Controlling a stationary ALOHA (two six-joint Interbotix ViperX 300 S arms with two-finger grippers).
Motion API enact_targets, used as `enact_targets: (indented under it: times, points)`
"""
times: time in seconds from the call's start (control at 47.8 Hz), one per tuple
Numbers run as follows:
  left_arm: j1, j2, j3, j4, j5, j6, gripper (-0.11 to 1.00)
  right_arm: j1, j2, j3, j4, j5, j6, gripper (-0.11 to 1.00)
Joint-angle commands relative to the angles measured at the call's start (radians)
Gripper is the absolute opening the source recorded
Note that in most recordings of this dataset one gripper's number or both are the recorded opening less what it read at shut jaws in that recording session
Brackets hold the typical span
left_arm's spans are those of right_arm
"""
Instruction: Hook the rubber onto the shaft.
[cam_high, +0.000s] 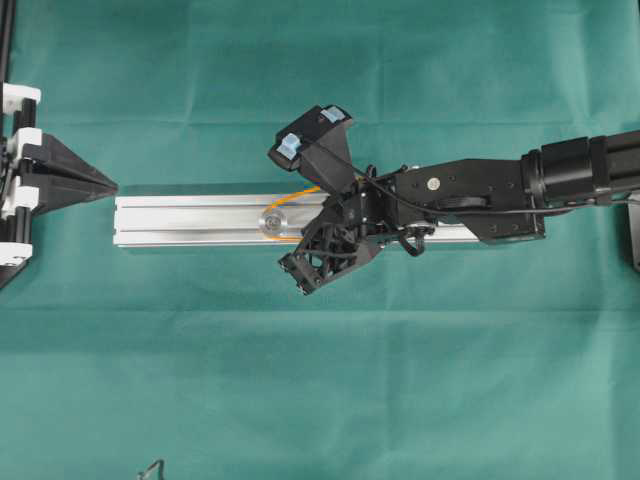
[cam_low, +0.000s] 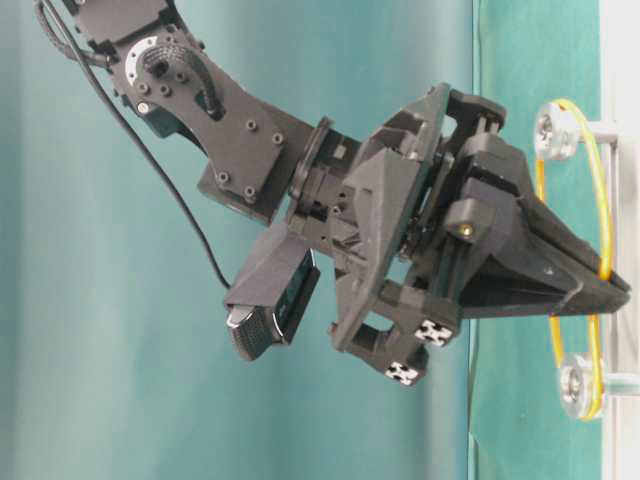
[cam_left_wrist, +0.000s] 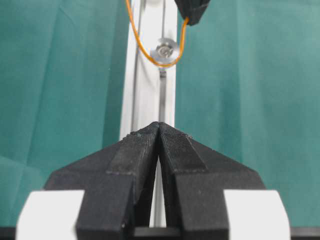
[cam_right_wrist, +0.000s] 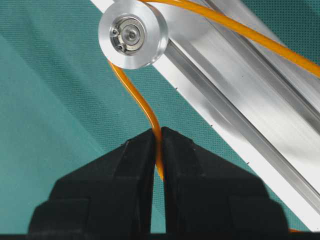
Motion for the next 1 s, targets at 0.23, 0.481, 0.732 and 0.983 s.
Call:
enact_targets:
  times: [0.23,0.481,0.732,0.983]
  points:
    - [-0.002,0.008,-0.026,0.0,-0.003,0.002,0.0,0.002,-0.044,-0.009,-0.015,0.008,-0.005,0.68]
    - [-0.002,0.006,-0.026,0.0,-0.003,0.002,0.0,0.002,-0.063,-0.009,-0.054,0.028,-0.006,0.86]
    - [-0.002,0.006,-0.026,0.0,-0.005,0.002,0.0,0.002,-0.066,-0.009,-0.058,0.028,-0.006,0.86]
    - [-0.002,0.006,-0.026,0.0,-0.005,0.003,0.0,0.002,-0.1,-0.011,-0.058,0.031,-0.021,0.86]
